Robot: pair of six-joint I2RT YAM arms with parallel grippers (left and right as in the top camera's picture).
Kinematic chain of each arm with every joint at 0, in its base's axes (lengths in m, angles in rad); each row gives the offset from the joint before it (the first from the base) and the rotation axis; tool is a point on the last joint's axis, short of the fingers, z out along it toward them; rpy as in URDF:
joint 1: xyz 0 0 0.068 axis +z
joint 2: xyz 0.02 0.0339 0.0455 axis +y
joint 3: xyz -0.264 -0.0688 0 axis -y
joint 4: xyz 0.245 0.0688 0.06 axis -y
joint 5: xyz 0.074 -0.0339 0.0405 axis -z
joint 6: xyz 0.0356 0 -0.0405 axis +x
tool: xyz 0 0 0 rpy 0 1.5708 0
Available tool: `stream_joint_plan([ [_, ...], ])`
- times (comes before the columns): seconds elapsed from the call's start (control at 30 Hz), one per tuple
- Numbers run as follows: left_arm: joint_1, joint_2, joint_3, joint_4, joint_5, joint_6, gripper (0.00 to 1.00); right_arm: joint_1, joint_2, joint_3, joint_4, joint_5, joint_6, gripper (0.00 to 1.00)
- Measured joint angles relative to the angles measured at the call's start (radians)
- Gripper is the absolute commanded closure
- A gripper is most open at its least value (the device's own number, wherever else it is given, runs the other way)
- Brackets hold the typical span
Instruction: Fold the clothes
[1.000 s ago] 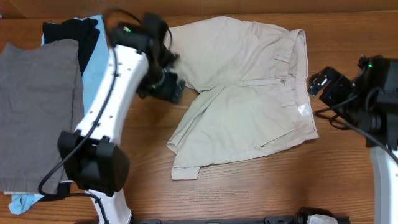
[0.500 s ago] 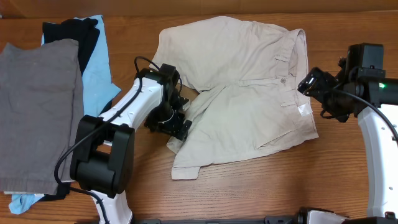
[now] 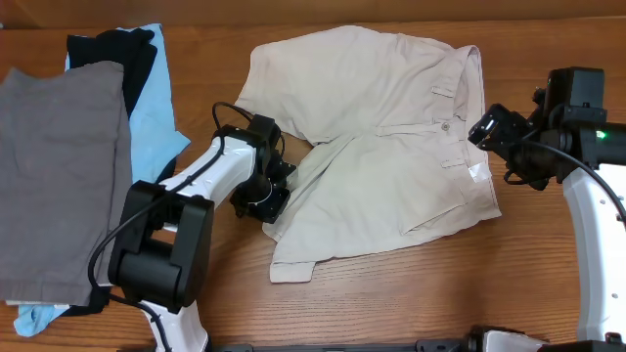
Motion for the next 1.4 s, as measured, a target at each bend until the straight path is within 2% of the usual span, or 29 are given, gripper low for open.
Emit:
stream_joint_plan([
  [0.13, 0.004, -0.001, 0.021, 0.005, -0.095, -0.044, 0.96, 0.0, 0.0, 0.0, 0.0, 0.0, 0.0, 0.0],
  [0.27, 0.052, -0.001, 0.142, 0.014, -0.21, -0.093, 0.96, 0.0, 0.0, 0.0, 0.0, 0.0, -0.002, 0.0],
  [0.4, 0.105, -0.002, 0.261, 0.097, -0.283, -0.111, 0.96, 0.0, 0.0, 0.0, 0.0, 0.0, -0.002, 0.0],
  [0.53, 0.13, -0.002, 0.289, 0.22, -0.317, -0.116, 0.94, 0.0, 0.0, 0.0, 0.005, 0.0, -0.002, 0.0],
  [0.57, 0.131, -0.002, 0.289, 0.241, -0.32, -0.117, 0.81, 0.0, 0.0, 0.0, 0.006, 0.0, -0.003, 0.0],
  [0.63, 0.131, -0.002, 0.289, 0.27, -0.327, -0.119, 0.02, 0.0, 0.004, 0.0, 0.01, 0.0, -0.002, 0.0],
  [0.7, 0.131, -0.002, 0.29, 0.285, -0.334, -0.117, 0.0, 0.0, 0.016, 0.0, 0.013, 0.0, -0.003, 0.06],
  [0.83, 0.132, -0.002, 0.302, 0.252, -0.328, -0.116, 0.0, 0.0, 0.044, 0.0, 0.068, 0.0, -0.01, 0.03],
  [0.93, 0.142, 0.001, 0.398, 0.068, -0.296, -0.113, 0.0, 0.0, 0.03, 0.0, 0.079, 0.0, -0.012, 0.0],
  [1.0, 0.152, 0.005, 0.525, -0.101, -0.264, -0.114, 0.0, 0.0, -0.003, 0.0, 0.06, 0.001, -0.013, 0.0],
  [1.1, 0.173, 0.003, 0.757, -0.332, -0.184, -0.114, 0.0, 0.0, -0.109, 0.002, -0.026, 0.001, -0.001, 0.0],
  [1.2, 0.183, -0.02, 0.901, -0.49, -0.136, -0.114, 0.0, 0.0, -0.23, 0.011, -0.153, 0.014, 0.037, 0.0],
  [1.3, 0.183, -0.048, 0.927, -0.62, -0.12, -0.134, 0.0, 0.0, -0.303, 0.013, -0.256, 0.048, 0.09, 0.0],
  [1.4, 0.183, -0.05, 0.913, -0.696, -0.119, -0.203, 0.0, 0.0, -0.346, 0.003, -0.302, 0.093, 0.164, 0.0],
])
